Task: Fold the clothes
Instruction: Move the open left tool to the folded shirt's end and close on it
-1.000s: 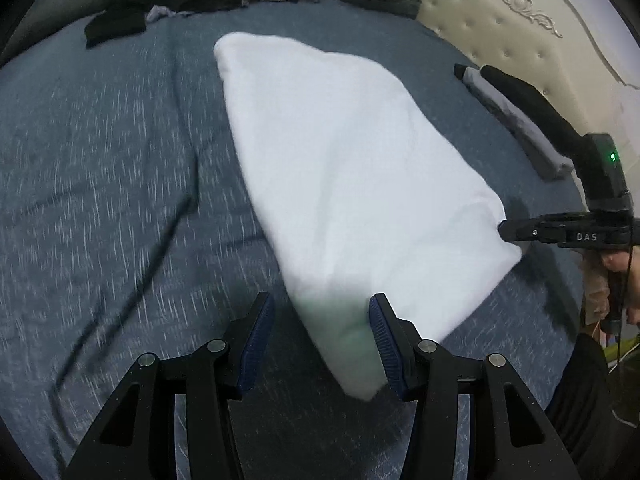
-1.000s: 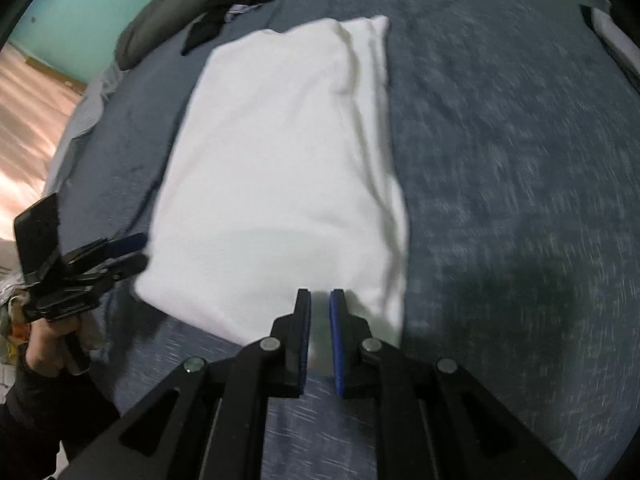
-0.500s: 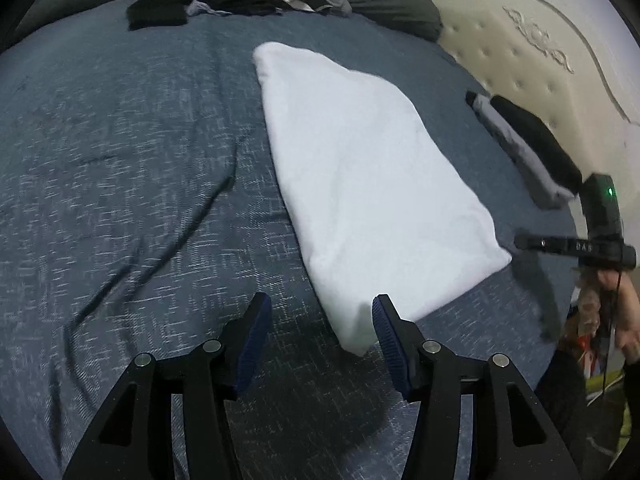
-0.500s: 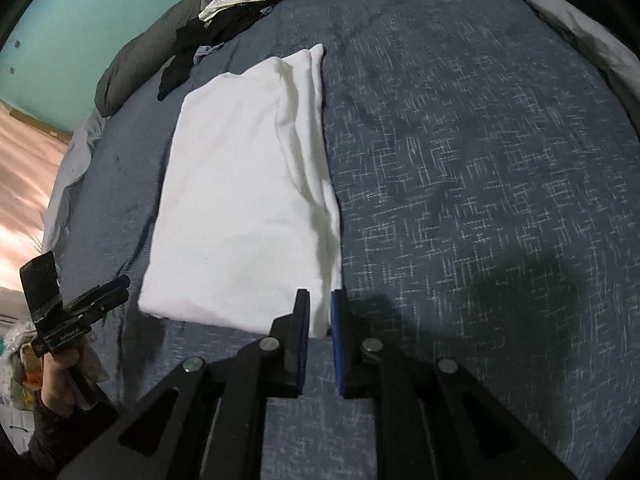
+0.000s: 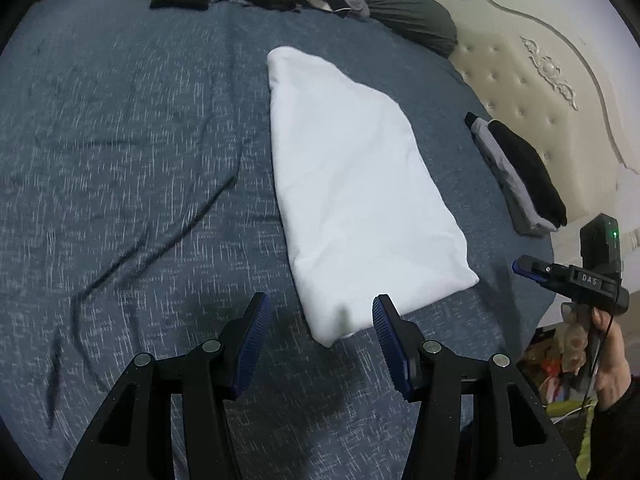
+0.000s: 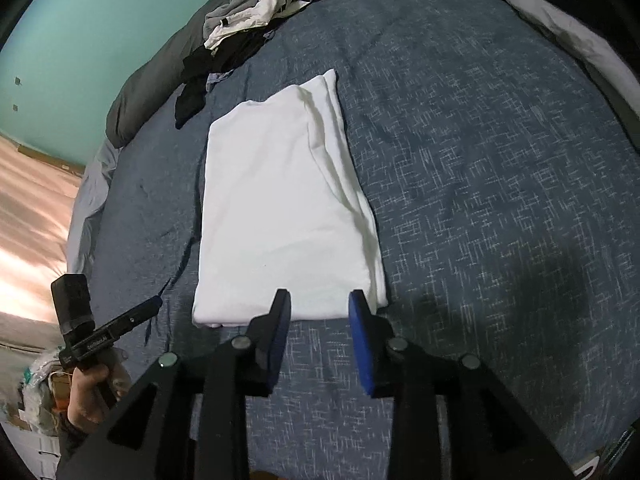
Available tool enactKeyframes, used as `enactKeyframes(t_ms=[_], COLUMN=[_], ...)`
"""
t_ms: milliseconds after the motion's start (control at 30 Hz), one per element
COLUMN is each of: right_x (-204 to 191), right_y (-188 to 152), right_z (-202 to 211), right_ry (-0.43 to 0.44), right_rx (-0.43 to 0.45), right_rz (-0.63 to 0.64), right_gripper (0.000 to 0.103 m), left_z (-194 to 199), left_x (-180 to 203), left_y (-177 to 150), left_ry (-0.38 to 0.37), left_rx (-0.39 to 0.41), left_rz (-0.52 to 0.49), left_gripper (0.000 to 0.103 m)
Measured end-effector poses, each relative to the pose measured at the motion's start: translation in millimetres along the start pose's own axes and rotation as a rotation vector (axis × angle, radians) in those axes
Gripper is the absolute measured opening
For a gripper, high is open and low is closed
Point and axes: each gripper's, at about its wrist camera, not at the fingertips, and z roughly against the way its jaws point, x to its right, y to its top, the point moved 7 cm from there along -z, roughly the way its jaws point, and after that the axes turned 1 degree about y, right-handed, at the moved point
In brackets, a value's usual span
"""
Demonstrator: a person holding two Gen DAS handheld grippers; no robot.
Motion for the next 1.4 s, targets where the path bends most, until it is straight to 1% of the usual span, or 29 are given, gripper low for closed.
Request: enactKeyframes(t_ms=[33, 67, 100, 300, 500, 600, 700, 833, 1000, 1100, 1233, 1400], right_x=[-2.3, -3.4, -3.3, 5.8, 25.2, 30.5, 33.7, 33.7, 31.5, 24.0, 16.2, 23.9], right_y=[-0.5, -0.7, -0.7, 1.9, 8.9, 8.8, 10.5, 13.2, 13.5, 9.1, 0.4, -0.7], right_z=[2.2, 0.8, -2.9, -29.0, -56.3, -69.8, -79.8, -85.2, -88.2, -89.6, -91.5, -94.1], right_ry=[0.002, 0.001, -0.002, 0.003, 0.000, 0.011, 0.024, 0.043, 0.062, 0.077, 0.092, 0.134], right_rx=[0.002, -0.004, -0.012, -0.062, -0.109, -0.136, -0.149, -0.159, -0.166, -0.176, -0.196, -0.180], right_rz=[-0.004, -0.006, -0.006, -0.004, -0.021, -0.023, -0.030, -0.025, -0.020, 0.008, 0.044, -0.030], right_gripper=[0.046, 0.057, 0.057, 0.057, 0.058, 0.058, 0.059, 0.059, 0.060, 0.061, 0.051, 0.051], left_z=[-1.0, -2.4, -7.4, -40.8, -64.0, -70.0, -70.9, -69.0, -71.9, -75.0, -79.3, -84.7], left_x=[-2.1, -3.9, -3.9, -2.1, -9.1, -13.2, -16.7, -18.7, -20.3, -11.7, -4.9, 3.6], left_y=[-2.5, -4.9, -3.9, 5.0, 1.7, 1.3, 1.4, 1.1, 2.4, 2.3, 2.5, 2.8], left_ry=[-0.003, -0.006, -0.007, -0.006, -0.009, -0.028, -0.047, -0.075, -0.108, -0.129, -0.145, -0.165], left_rx=[-0.008, -0.017, -0.027, -0.078, -0.109, -0.107, -0.102, -0.093, -0.078, -0.082, -0.087, -0.092], left_rz=[0.009, 0.019, 0.024, 0.054, 0.098, 0.131, 0.148, 0.160, 0.202, 0.195, 0.178, 0.157], left_gripper=[0.058, 0.058, 0.059, 0.060, 0.061, 0.065, 0.066, 0.066, 0.066, 0.066, 0.065, 0.065])
